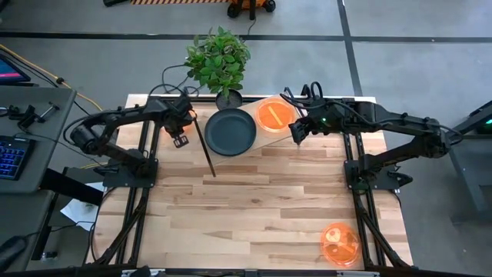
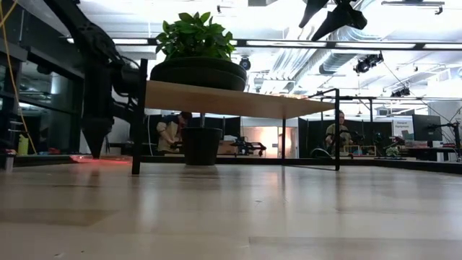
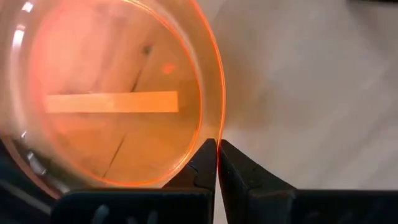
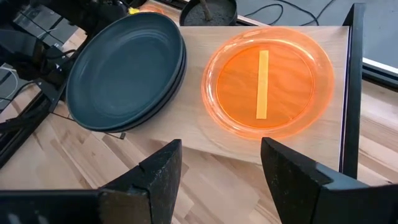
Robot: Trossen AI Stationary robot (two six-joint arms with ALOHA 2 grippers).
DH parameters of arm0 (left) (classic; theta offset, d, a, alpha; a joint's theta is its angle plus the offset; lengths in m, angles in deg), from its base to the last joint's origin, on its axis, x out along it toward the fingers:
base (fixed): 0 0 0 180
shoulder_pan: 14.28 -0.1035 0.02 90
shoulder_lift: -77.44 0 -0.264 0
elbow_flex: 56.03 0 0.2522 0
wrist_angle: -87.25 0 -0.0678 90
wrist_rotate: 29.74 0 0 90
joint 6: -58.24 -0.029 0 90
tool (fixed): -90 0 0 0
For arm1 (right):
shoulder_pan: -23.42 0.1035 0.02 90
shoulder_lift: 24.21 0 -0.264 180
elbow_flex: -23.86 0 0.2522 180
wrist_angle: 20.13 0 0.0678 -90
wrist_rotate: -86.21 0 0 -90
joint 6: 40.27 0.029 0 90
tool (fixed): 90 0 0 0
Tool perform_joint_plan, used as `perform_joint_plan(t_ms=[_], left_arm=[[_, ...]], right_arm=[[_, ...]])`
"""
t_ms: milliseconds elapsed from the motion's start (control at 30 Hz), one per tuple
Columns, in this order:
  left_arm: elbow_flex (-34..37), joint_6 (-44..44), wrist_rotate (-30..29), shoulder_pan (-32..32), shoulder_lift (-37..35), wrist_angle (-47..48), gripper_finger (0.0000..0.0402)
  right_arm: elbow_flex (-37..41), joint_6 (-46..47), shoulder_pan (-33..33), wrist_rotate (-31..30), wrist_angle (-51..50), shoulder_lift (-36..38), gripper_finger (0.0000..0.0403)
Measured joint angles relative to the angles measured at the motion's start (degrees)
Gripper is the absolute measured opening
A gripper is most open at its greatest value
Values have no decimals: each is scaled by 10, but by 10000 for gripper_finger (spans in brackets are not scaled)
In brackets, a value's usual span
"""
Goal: Place and stack plates onto a shelf
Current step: Stack the top orange plate on top of the orange plate on the shelf
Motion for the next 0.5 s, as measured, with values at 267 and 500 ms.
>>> perform_joint_plan(t_ms=[267,500], left_arm=[[-51,28,12,0,-99,93,0],[-130,85,13,0,-189,181,0]], right_arm=[[0,-11,0,1,0,0,201],[0,-20,0,1,1,0,201]])
